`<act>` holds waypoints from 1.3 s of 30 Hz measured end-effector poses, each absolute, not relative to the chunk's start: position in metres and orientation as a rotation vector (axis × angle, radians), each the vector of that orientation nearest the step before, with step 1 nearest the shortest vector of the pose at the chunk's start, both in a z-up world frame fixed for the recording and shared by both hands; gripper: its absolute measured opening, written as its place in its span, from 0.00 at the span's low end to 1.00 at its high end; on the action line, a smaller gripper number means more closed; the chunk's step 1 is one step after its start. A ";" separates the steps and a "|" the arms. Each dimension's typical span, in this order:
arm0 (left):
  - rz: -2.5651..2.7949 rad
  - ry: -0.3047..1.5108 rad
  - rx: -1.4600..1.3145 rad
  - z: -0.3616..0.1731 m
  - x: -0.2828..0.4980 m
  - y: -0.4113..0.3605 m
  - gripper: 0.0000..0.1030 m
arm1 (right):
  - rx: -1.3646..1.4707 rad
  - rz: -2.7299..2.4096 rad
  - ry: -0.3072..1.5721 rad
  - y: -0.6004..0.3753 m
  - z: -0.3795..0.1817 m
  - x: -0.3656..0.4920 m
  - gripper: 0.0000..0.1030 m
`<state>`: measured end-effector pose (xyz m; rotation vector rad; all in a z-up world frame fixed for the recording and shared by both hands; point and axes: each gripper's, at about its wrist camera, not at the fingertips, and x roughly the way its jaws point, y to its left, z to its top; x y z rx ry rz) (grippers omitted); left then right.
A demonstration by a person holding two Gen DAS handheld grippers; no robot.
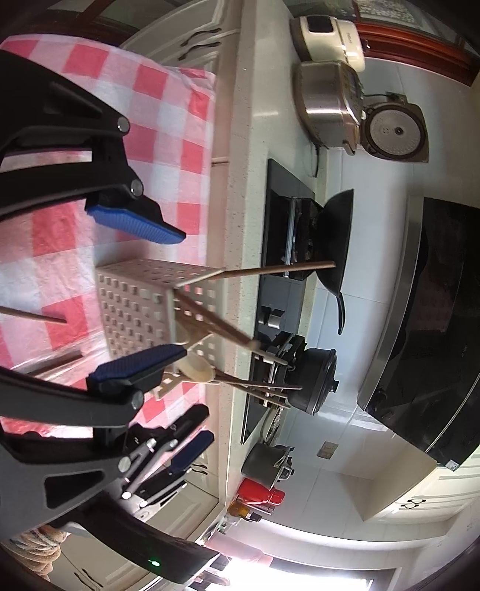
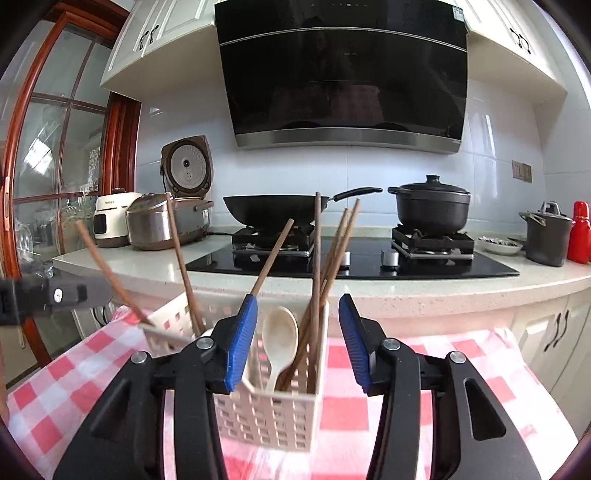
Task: Organize utensils
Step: 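Move both open tools down to the last brown chopsticks on the cloth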
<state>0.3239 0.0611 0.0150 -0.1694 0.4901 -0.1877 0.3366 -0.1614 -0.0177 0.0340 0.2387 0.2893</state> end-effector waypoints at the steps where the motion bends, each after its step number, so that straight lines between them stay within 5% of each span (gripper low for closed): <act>1: -0.182 0.499 -0.181 0.009 0.316 0.063 0.65 | 0.043 0.293 0.263 -0.164 -0.019 0.332 0.44; 13: -0.087 0.581 -0.103 -0.068 0.247 0.059 0.80 | 0.047 0.344 0.571 -0.168 -0.073 0.273 0.44; 32: -0.039 0.558 -0.068 -0.084 0.214 0.068 0.81 | 0.022 0.358 0.878 -0.137 -0.124 0.302 0.44; 39: -0.040 0.570 -0.062 -0.088 0.216 0.067 0.81 | -0.008 0.334 0.899 -0.130 -0.126 0.307 0.30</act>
